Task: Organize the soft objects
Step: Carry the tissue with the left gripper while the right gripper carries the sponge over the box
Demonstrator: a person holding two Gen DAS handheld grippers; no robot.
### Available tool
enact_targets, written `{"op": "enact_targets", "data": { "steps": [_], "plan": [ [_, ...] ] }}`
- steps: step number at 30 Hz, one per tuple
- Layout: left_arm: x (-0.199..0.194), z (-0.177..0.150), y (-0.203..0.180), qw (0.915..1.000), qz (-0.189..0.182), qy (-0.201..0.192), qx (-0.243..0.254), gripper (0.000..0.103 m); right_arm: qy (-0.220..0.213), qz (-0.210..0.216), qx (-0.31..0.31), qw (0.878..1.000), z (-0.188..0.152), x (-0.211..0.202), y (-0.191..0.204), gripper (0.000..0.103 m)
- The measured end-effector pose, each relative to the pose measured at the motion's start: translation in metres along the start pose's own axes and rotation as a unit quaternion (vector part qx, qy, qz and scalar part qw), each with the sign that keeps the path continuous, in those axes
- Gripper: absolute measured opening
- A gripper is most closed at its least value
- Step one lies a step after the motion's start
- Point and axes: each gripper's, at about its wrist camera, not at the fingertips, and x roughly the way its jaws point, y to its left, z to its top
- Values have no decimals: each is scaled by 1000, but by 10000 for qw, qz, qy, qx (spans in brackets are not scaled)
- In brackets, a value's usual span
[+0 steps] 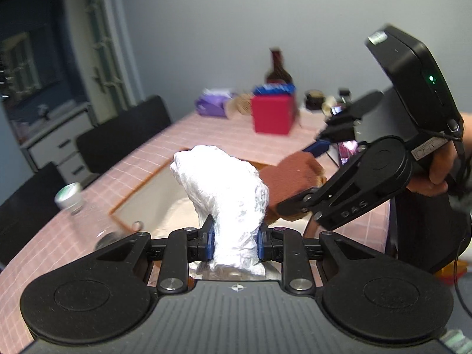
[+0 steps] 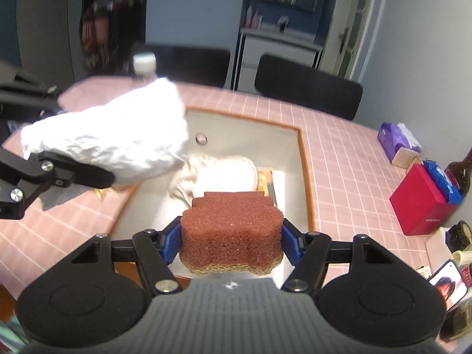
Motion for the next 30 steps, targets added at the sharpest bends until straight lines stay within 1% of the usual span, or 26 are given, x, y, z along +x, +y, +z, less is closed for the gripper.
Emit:
{"op": "enact_targets", "data": {
  "steps": [4, 6, 11, 14, 20, 24, 28, 30],
  "plan": [
    [41, 17, -3, 9976, -285, 578, 271, 28, 361, 103, -277, 9989, 3, 26, -9, 67],
    [62, 20, -3, 9951, -305, 854, 405, 28, 519, 167, -418, 9976, 5, 38, -12, 67],
    [101, 16, -1, 9847, -451, 1501, 764, 29, 782, 298, -680, 9942, 8, 61, -17, 67],
    [115, 11, -2, 9792, -424, 1745, 947, 29, 949, 426, -765, 9916, 11, 75, -20, 68],
    [134, 8, 1, 9680, -491, 2183, 1139, 29, 1267, 461, -1183, 9838, 14, 96, -21, 69],
    [144, 7, 4, 9629, -540, 2360, 1195, 30, 1548, 577, -1409, 9761, 16, 105, -18, 70],
    [153, 4, 4, 9563, -604, 2576, 1247, 30, 1719, 596, -1567, 9707, 18, 109, -15, 72],
    [158, 3, 6, 9530, -677, 2678, 1242, 33, 1849, 601, -1638, 9672, 18, 110, -14, 72]
  ]
}}
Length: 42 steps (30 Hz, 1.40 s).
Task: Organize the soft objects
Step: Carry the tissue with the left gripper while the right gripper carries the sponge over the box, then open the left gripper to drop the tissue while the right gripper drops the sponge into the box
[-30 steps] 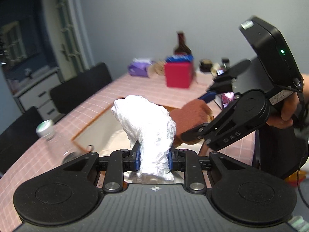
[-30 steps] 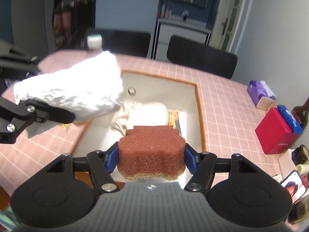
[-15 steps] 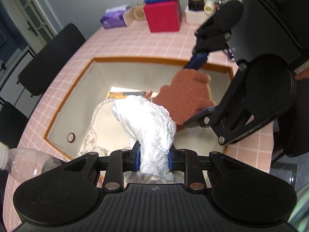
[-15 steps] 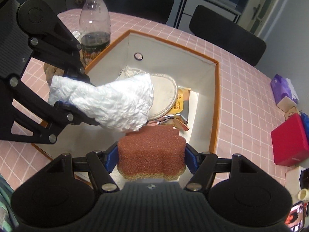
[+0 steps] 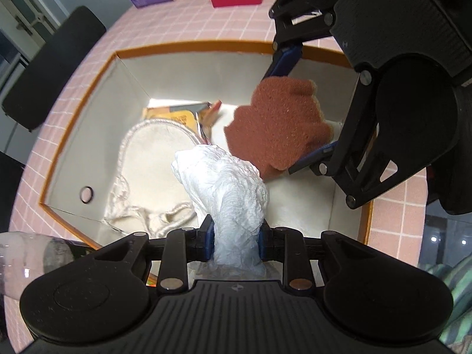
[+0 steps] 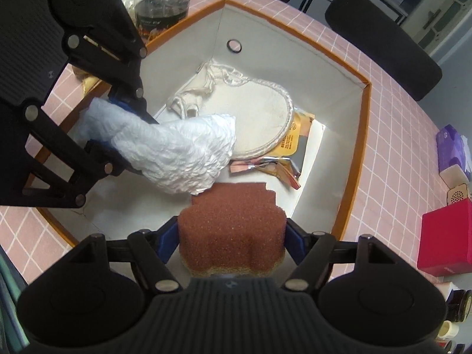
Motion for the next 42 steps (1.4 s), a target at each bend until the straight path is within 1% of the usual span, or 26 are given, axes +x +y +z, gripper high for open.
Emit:
{"op": "enact_targets", "data": {
  "steps": [4, 6, 7, 8, 9, 11, 13, 15, 17, 19, 27, 34, 42],
  "plan": [
    [6, 3, 3, 9997, -154, 162, -24, 39, 208, 52, -1, 9998, 2, 4, -4, 74],
    [8, 4, 3, 9994, -209, 257, -17, 45, 267, 74, -15, 9996, 3, 6, -5, 75],
    [10, 5, 3, 9993, -232, 305, -11, 45, 289, 69, -20, 9996, 5, 8, -5, 75],
    [11, 5, 3, 9991, -251, 330, -2, 49, 300, 55, -42, 9995, 5, 7, -5, 76],
    [11, 5, 4, 9991, -262, 324, -15, 56, 313, 43, -66, 9995, 4, 7, -5, 76],
    [10, 5, 5, 9992, -288, 289, -32, 66, 371, 31, -76, 9993, 4, 6, -6, 85],
    [8, 5, 6, 9989, -390, 249, -40, 70, 377, -25, -106, 9992, 5, 5, -8, 86],
    [6, 5, 7, 9988, -449, 166, -50, 79, 381, -66, -100, 9992, 4, 3, -10, 86],
    [0, 6, 7, 9990, -441, 55, -32, 83, 374, -70, -78, 9992, 5, 1, -11, 86],
    [-4, 8, 6, 9992, -405, -33, 7, 84, 379, -79, -65, 9992, 5, 0, -11, 86],
    [-11, 6, 3, 9992, -386, -114, 9, 84, 338, -135, -115, 9993, 6, -4, -6, 85],
    [-34, -7, -2, 9984, -300, -472, -125, 83, 180, -294, -122, 9993, 6, -17, 5, 86],
    [-57, -30, -11, 9970, -219, -713, -224, 82, -69, -412, -317, 9986, 9, -37, 35, 86]
  ]
}}
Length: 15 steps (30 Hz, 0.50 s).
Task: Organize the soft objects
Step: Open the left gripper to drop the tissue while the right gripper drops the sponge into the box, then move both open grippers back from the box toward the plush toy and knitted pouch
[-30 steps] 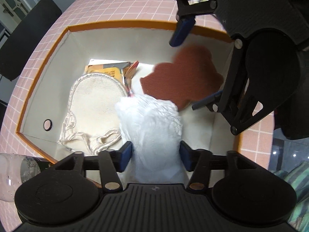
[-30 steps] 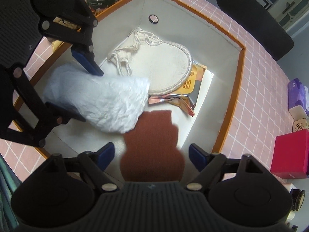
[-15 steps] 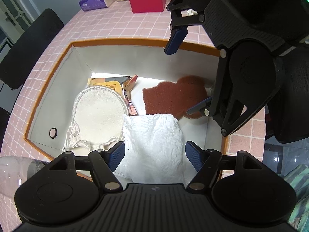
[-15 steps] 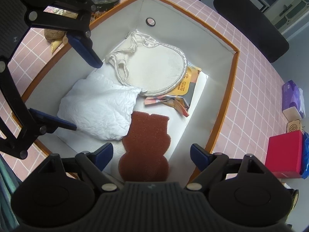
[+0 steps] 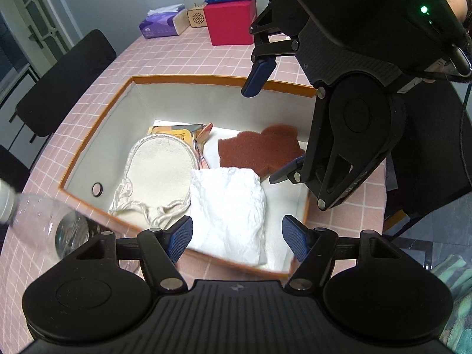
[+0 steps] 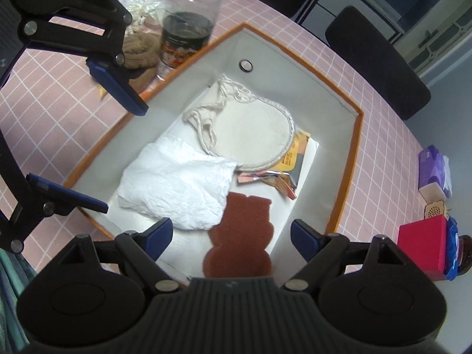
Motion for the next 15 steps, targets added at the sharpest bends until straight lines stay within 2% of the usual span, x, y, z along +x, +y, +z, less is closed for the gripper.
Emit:
{"op": "enact_targets", "data": {
  "steps": [15],
  "plan": [
    [-45, -61, -2, 9978, 354, -361, -439, 80, -481, -27, -442, 9979, 18, -36, 70, 86]
  ]
}}
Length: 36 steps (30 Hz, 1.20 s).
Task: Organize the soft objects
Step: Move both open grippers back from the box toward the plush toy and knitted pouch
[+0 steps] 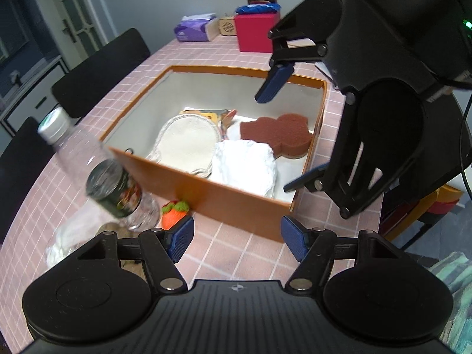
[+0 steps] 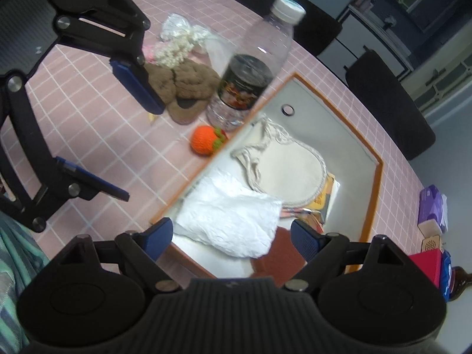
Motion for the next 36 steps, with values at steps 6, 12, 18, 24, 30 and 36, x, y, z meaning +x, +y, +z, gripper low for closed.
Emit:
{"op": "enact_targets", "data": {
  "steps": [6, 12, 18, 24, 30, 36],
  "plan": [
    [-18, -30, 7, 9992, 180, -166, -325, 80, -315, 73, -73, 9995, 16, -4, 28, 85],
    [-25, -65, 26, 9951, 394, -226, -877, 77, -704, 246, 126, 9971, 32, 7, 51, 85],
    [-30, -107, 49, 9875, 576, -388, -1416, 75, -1033, 368, 621, 9920, 43, 33, 71, 79],
    [-23, -142, 68, 9763, 863, -579, -1900, 74, -1160, 335, 745, 9899, 53, 66, 81, 72],
    [-3, -153, 84, 9736, 1024, -628, -1940, 74, -1136, 169, 647, 9913, 70, 90, 73, 70],
    [20, -148, 99, 9717, 1009, -803, -1980, 74, -1096, 263, 856, 9899, 79, 104, 62, 63]
  ]
}}
